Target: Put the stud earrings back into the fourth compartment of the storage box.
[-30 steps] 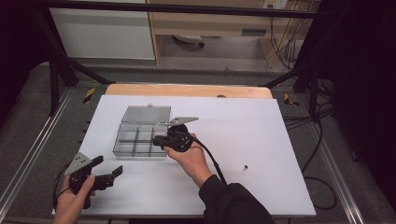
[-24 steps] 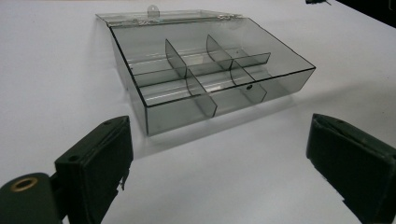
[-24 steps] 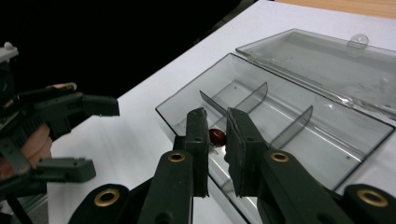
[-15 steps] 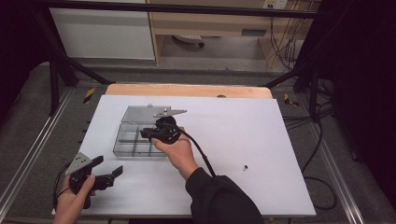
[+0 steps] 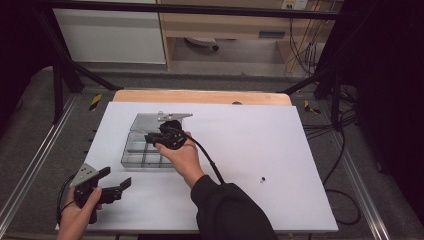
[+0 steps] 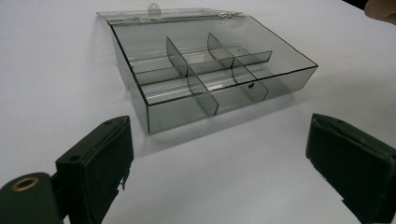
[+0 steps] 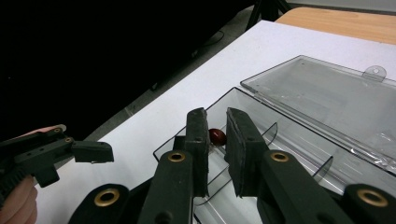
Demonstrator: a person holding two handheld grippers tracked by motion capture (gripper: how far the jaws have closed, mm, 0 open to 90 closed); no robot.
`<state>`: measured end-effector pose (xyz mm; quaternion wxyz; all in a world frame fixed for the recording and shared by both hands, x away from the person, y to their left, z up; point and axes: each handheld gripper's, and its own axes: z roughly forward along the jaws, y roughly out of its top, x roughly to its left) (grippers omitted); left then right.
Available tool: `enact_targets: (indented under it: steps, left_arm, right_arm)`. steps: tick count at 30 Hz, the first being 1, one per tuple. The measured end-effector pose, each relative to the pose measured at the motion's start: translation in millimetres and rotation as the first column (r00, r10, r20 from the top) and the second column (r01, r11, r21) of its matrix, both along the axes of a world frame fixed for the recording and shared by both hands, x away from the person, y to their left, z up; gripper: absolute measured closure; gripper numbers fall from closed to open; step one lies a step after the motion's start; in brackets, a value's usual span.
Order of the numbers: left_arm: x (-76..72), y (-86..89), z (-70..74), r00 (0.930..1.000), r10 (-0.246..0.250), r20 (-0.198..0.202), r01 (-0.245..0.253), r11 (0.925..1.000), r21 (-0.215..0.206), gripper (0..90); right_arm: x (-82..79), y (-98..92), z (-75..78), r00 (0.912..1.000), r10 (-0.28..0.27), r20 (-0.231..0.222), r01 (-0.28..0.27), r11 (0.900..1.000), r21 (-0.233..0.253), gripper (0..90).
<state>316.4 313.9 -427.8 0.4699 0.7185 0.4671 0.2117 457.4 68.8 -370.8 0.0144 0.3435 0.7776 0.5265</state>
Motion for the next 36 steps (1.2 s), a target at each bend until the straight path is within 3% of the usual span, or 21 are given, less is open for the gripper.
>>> enact_targets:
  steps: [4, 19, 36]
  left_arm:
    - [0.0, 0.0, -0.1, 1.0000, 0.006, 0.004, -0.006, 0.9999, 0.015, 6.2]
    - [0.5, 0.3, -0.9, 0.9999, 0.008, -0.008, -0.007, 0.9999, 0.010, 6.3]
    - [0.9, 0.1, -0.4, 1.0000, 0.004, -0.004, -0.004, 1.0000, 0.004, 6.3]
  right_arm:
    - [1.2, 7.2, 0.1, 0.9999, 0.010, 0.003, -0.010, 1.000, -0.009, 79.2]
    - [2.4, 26.5, -5.8, 0.9992, 0.039, 0.001, -0.039, 0.997, -0.062, 79.1]
    - [4.2, 58.3, -23.5, 0.9976, 0.067, -0.018, -0.068, 0.988, -0.139, 79.1]
